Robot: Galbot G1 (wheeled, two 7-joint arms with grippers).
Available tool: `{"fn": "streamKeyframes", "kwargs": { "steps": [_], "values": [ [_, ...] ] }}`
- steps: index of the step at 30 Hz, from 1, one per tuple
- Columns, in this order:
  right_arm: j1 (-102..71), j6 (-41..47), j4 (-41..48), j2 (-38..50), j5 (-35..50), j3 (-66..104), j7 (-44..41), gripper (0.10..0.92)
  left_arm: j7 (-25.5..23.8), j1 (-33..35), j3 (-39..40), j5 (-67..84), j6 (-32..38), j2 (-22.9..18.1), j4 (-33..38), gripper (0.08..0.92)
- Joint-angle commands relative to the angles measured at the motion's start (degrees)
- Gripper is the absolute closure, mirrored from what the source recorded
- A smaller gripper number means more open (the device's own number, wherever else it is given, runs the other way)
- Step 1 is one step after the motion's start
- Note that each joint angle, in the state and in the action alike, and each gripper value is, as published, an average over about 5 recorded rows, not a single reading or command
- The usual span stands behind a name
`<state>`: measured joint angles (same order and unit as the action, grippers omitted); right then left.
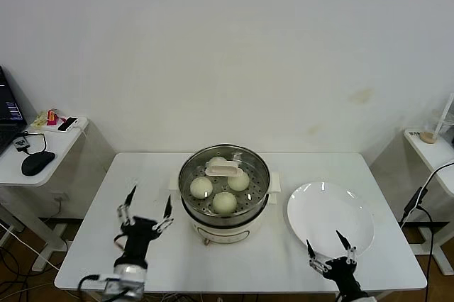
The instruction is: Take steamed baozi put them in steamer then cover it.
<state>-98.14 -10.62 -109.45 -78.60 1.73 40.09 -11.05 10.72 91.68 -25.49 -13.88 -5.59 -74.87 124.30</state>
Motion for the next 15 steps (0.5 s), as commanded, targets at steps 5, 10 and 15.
{"fn": "streamKeyframes", "kwargs": {
  "steps": [5,10,15],
  "values": [
    [-10.61,4.51,-8.02,11.84,13.38,-1.32,6.38,0.203,4.17,12.99,-8.92,26.37,13.28,-1.6,-6.34,0.177],
    [-10.56,6.48,-9.18,11.61,14.1,-1.35,7.28,0.203,0.15,15.45,-11.08,23.67,15.43,-2.33,-7.47,0.177],
    [-9.86,7.33,-9.22,11.3,13.39,-2.06,7.32,0.203,-1.06,16.12,-12.22,21.98,15.76,-3.67,-6.36,0.177]
  ]
}}
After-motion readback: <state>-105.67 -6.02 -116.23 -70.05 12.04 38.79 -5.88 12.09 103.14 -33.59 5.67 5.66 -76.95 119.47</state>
